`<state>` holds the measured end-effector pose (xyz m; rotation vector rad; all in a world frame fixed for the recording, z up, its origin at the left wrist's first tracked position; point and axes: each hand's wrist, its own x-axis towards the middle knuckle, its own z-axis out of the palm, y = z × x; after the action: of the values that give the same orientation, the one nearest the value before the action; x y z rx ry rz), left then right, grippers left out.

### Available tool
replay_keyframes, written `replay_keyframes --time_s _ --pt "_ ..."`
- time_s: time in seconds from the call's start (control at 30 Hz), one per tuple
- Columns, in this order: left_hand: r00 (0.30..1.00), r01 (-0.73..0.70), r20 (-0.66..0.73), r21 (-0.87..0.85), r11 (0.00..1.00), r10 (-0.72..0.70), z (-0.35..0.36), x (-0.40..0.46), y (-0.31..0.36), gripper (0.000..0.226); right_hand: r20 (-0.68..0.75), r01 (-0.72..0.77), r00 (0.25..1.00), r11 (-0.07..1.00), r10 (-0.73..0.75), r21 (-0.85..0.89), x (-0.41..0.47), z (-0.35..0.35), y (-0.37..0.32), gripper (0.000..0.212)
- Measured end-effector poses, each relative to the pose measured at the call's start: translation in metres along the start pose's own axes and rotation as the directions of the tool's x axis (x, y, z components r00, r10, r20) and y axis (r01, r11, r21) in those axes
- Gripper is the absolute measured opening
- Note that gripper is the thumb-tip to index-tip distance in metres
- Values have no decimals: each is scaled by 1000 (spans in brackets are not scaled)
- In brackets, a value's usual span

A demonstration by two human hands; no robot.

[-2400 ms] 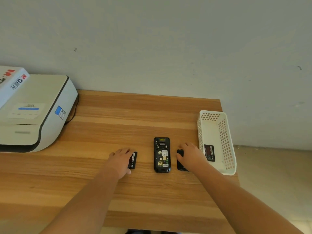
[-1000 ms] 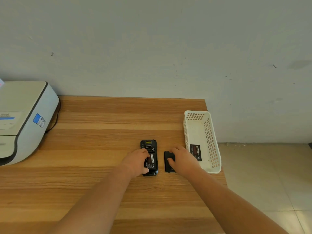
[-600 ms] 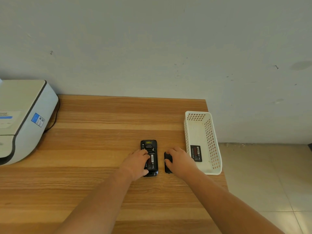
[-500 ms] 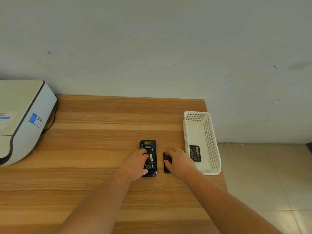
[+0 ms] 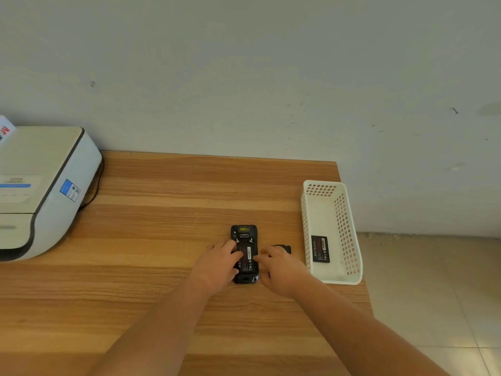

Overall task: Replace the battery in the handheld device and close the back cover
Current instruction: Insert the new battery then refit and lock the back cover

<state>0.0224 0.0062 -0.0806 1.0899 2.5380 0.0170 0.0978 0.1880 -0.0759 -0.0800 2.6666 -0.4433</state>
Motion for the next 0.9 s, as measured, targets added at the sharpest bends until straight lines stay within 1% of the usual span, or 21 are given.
replay_keyframes --time_s 0.1,0.23,0.43,0.53,0.6,0.7,0.77,0.9 --pt "997 -57 46 41 998 55 4 -11 -4 42 53 68 997 993 -63 -96 2 6 -5 51" --pt "994 -77 79 38 996 74 8 -22 -6 45 57 67 996 992 -62 -106 3 7 -7 54" --pt "992 -36 124 42 998 31 6 -19 -6 45 31 90 996 981 -86 -174 2 15 -6 52" --pt "989 -34 145 28 999 30 4 -15 -6 44 24 90 996 981 -87 -173 1 16 -5 52" --pt "993 -30 112 5 1000 29 1 -13 -7 43 20 85 996 983 -83 -161 3 14 -5 52" --pt "996 -31 81 -6 999 32 -2 -7 -7 52 17 93 996 985 -92 -146 11 10 -5 58" --pt "993 -40 110 21 999 37 -3 -3 -8 55 40 100 995 983 -94 -155 15 10 -6 64" --pt "988 -33 154 34 999 27 -3 -2 -8 51 44 73 997 984 -67 -162 20 14 -6 65"
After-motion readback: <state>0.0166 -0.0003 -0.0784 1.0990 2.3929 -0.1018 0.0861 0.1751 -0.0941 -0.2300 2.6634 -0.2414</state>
